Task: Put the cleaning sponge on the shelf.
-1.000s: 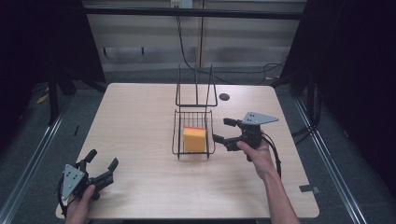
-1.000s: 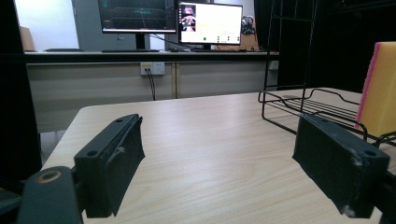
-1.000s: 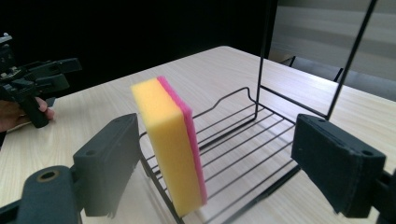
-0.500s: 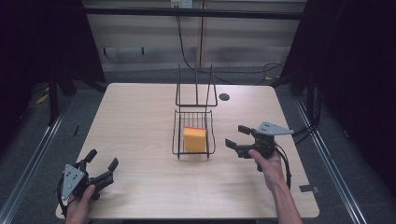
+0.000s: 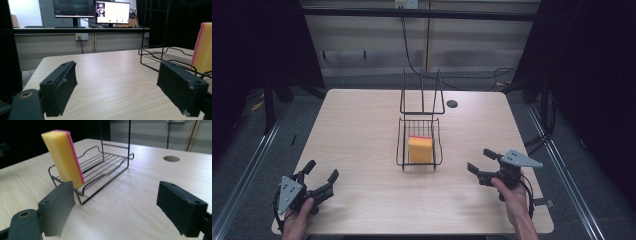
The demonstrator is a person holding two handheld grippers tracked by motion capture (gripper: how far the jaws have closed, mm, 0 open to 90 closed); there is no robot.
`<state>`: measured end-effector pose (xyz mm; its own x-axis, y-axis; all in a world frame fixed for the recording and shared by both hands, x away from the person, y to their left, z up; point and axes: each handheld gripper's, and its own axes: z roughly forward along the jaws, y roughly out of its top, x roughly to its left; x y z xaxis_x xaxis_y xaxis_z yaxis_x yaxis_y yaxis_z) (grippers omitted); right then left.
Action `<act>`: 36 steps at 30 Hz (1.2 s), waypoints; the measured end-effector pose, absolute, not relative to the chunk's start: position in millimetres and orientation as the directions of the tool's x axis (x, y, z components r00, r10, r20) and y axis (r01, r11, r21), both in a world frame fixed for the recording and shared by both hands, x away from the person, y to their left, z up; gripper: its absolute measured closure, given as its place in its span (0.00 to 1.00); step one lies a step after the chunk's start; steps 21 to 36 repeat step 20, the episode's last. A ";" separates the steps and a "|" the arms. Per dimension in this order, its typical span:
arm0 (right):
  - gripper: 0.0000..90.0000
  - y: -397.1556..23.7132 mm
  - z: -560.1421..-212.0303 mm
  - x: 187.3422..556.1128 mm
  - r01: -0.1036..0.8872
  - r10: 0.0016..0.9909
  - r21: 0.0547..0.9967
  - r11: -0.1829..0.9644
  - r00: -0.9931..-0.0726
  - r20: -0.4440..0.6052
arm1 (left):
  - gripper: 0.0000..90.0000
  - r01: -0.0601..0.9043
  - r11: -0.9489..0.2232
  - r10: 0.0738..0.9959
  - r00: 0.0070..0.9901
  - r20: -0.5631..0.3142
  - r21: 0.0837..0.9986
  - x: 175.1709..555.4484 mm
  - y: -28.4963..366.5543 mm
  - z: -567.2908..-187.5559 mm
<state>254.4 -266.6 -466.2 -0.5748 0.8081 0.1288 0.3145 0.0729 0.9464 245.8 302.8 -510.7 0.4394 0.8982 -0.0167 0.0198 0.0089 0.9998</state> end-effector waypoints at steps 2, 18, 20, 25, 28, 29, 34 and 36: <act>0.16 -267.7 -472.4 247.3 0.316 0.816 0.947 0.061 -0.563 0.135 | 0.17 0.022 0.000 0.898 0.441 -0.009 1.000 245.5 303.3 -510.6; 0.17 -274.4 -504.5 221.3 0.319 0.883 0.946 0.060 -0.459 0.098 | 0.17 0.020 0.010 0.900 0.435 -0.018 1.000 245.6 302.6 -510.7; 0.17 -275.3 -504.6 221.3 0.316 0.887 0.947 0.060 -0.453 0.095 | 0.17 0.022 0.001 0.899 0.437 -0.011 1.000 245.4 303.2 -510.6; 0.17 -275.3 -504.6 221.3 0.316 0.887 0.947 0.060 -0.453 0.095 | 0.17 0.022 0.001 0.899 0.437 -0.011 1.000 245.4 303.2 -510.6; 0.17 -275.3 -504.6 221.3 0.316 0.887 0.947 0.060 -0.453 0.095 | 0.17 0.022 0.001 0.899 0.437 -0.011 1.000 245.4 303.2 -510.6; 0.17 -275.3 -504.6 221.3 0.316 0.887 0.947 0.060 -0.453 0.095 | 0.17 0.022 0.001 0.899 0.437 -0.011 1.000 245.4 303.2 -510.6; 0.17 -275.3 -504.6 221.3 0.316 0.887 0.947 0.060 -0.453 0.095 | 0.17 0.022 0.001 0.899 0.437 -0.011 1.000 245.4 303.2 -510.6; 0.17 -275.3 -504.6 221.3 0.316 0.887 0.947 0.060 -0.453 0.095 | 0.17 0.022 0.001 0.899 0.437 -0.011 1.000 245.4 303.2 -510.6</act>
